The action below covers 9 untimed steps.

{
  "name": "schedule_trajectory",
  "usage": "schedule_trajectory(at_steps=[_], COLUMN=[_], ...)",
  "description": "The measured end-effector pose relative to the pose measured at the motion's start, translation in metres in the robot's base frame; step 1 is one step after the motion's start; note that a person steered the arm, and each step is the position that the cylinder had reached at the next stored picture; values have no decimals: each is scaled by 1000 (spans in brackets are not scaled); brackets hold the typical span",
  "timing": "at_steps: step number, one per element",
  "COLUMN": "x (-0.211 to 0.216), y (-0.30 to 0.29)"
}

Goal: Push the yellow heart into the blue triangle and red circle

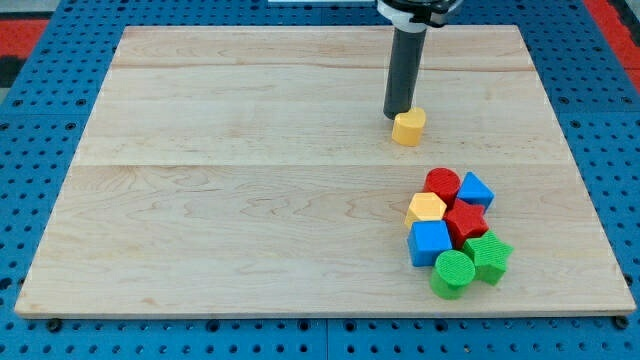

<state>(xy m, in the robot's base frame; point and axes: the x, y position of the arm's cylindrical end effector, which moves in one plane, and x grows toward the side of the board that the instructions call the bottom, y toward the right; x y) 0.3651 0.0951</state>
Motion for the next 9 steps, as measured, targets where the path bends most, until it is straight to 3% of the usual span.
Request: schedule_trajectory(at_steps=[3, 4, 6, 7, 9], x=[54, 38, 105, 113, 70], y=[56, 57, 51, 38, 18])
